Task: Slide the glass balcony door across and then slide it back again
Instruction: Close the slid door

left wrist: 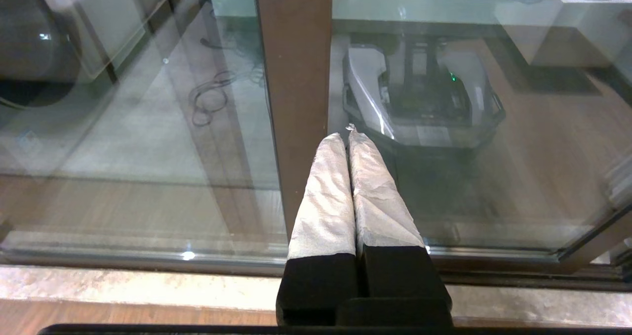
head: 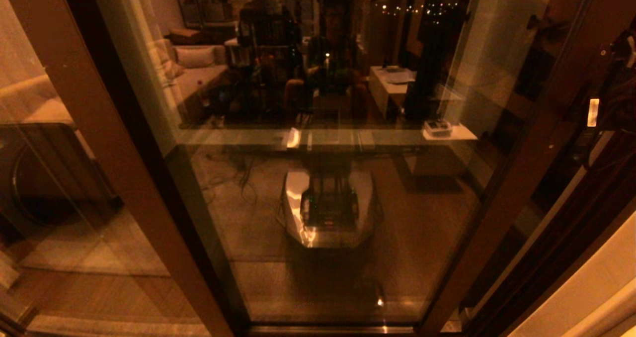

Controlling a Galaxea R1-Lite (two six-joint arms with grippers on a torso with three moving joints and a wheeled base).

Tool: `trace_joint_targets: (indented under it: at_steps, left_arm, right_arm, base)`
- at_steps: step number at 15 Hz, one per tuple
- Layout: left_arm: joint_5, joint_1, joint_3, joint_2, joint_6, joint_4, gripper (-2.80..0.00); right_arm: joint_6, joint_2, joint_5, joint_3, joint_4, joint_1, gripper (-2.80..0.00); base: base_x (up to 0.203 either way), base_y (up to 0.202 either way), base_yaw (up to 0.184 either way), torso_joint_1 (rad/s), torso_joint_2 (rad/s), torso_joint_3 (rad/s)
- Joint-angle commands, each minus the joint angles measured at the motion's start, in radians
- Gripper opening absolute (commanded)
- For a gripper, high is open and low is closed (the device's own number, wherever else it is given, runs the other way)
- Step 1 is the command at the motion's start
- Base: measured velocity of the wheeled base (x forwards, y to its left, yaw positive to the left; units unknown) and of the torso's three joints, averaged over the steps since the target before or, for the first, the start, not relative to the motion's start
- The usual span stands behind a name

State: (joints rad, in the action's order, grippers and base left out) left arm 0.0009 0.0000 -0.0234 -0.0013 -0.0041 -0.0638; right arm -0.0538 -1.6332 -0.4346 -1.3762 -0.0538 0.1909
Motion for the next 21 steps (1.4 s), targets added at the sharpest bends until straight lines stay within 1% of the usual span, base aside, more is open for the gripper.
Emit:
trace_joint_targets:
  at_steps: [1,6,10,21]
  left_arm:
    - [0.001,0.0,0.0,0.0,-0.001,-0.001,-2.8]
    - [0.001,0.0,0.0,0.0,-0.001,-0.001,-2.8]
    - [0.001,0.0,0.0,0.0,-0.001,-0.001,-2.8]
    - [0.001,0.0,0.0,0.0,-0.001,-0.001,-2.8]
  right_arm:
    - [0.0,-0.001,-0.006,0.0,0.003,0.007,0.0]
    - [-0.006,-0.002,-0.006,-0.001,0.004,0.018,0.0]
    - [-0.017,-0.007,-0.006,0.0,0.029,0.032,0.0]
    - [-0.024,-0.005,0.023,-0.001,0.029,0.068,0.0]
  base:
    - [0.0,0.0,0.0,0.0,0.0,0.0]
    - [0.0,0.0,0.0,0.0,0.0,0.0]
    - [0.0,0.0,0.0,0.0,0.0,0.0]
    - [0.0,0.0,0.0,0.0,0.0,0.0]
